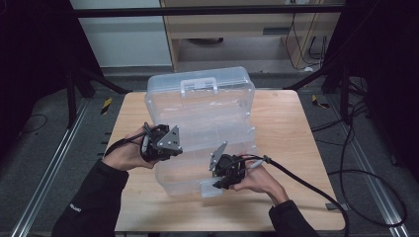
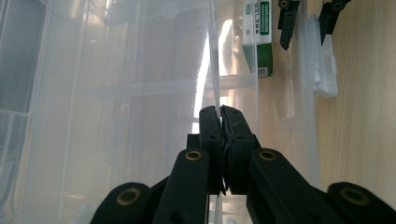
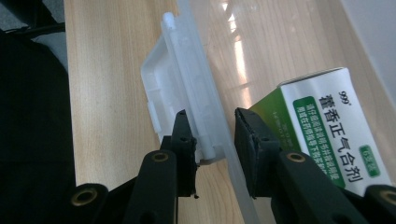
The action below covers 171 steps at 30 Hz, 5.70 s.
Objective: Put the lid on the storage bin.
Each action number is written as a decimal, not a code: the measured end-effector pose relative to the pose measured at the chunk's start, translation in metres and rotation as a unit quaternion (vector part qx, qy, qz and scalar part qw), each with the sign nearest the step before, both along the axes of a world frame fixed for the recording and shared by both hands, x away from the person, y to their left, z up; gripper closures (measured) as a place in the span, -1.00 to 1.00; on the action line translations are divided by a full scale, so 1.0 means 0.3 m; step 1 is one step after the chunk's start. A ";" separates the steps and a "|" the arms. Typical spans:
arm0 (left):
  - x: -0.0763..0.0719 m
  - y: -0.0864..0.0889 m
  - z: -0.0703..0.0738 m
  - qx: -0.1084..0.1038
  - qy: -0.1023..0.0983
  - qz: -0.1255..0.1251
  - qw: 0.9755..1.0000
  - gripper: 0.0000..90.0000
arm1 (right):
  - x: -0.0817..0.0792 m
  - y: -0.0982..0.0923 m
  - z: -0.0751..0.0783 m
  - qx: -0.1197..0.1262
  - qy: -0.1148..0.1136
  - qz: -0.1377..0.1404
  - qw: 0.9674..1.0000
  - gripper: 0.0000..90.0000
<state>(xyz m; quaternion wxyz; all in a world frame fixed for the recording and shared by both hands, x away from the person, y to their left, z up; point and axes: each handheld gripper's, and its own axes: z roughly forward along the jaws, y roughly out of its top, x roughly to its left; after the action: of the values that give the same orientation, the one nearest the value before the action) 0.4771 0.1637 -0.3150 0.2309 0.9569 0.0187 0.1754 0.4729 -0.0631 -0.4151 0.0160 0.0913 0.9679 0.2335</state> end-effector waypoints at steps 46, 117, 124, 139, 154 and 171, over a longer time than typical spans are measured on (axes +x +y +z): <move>-0.012 0.002 -0.016 0.011 0.013 0.014 1.000 0.90 | 0.084 -0.366 0.275 0.298 -0.126 -0.263 0.909 0.99; -0.017 0.113 -0.019 -0.233 -0.003 0.191 0.954 0.99 | 0.145 -0.416 0.266 0.311 -0.144 -0.366 0.865 1.00; -0.008 0.163 -0.054 -0.263 -0.011 0.226 0.938 0.99 | 0.143 -0.417 0.261 0.310 -0.143 -0.366 0.866 1.00; -0.019 0.251 -0.059 -0.305 -0.025 0.280 0.910 0.99 | 0.122 -0.419 0.244 0.303 -0.140 -0.362 0.871 1.00; -0.036 0.303 -0.102 -0.327 -0.011 0.293 0.898 0.99 | 0.082 -0.421 0.218 0.295 -0.142 -0.355 0.876 1.00; -0.095 0.307 -0.175 -0.305 -0.004 0.293 0.906 0.99 | -0.004 -0.461 0.160 0.283 -0.131 -0.357 0.881 1.00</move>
<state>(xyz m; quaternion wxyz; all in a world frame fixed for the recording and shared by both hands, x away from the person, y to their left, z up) 0.4485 0.2559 -0.3674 0.4493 0.7905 0.3501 0.2252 0.4717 -0.2013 -0.3671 0.1983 0.3999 0.7518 0.4854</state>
